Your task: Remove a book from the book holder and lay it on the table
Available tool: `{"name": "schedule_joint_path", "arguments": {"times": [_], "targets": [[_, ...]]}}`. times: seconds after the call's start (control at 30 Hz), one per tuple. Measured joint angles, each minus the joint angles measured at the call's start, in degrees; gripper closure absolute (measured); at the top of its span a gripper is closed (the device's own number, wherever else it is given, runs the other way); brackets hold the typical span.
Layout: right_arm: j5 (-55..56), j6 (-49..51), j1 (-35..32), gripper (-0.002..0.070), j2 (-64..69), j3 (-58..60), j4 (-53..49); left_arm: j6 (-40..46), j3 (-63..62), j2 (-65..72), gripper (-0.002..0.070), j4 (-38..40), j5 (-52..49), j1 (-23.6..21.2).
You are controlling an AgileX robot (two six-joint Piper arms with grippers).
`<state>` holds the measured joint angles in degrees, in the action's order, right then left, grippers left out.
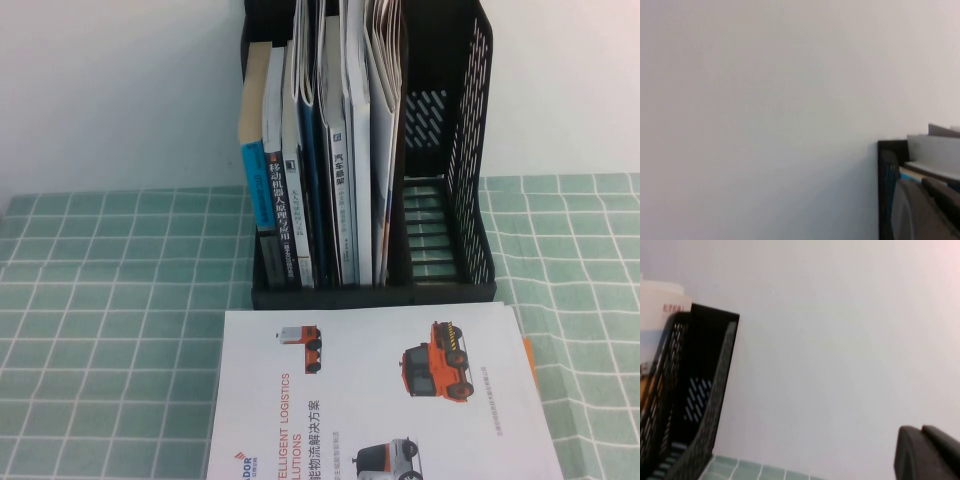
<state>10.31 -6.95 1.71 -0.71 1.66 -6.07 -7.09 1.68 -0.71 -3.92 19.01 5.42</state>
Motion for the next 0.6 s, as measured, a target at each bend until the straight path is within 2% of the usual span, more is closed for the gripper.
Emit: {"name": "schedule_joint_path", "arguments": {"times": [0.2, 0.3, 0.47, 0.6], "targets": [[3.51, 1.87, 0.0, 0.0678, 0.0, 0.0, 1.63, -6.33, 0.0, 0.0, 0.0678, 0.59, 3.4, 0.0], [-0.32, 2.99, 0.0, 0.0678, 0.0, -1.36, 0.91, -9.53, -3.23, 0.0, 0.0678, 0.59, -5.18, 0.0], [-8.09, 3.25, 0.0, 0.0678, 0.0, -7.26, -5.98, -11.16, -12.64, 2.33, 0.0678, 0.8, -22.04, 0.0], [-10.31, 3.25, 0.0, 0.0678, 0.0, -10.75, -7.76, -11.26, -17.38, 7.18, 0.0678, 0.8, -25.54, 0.0]]}}
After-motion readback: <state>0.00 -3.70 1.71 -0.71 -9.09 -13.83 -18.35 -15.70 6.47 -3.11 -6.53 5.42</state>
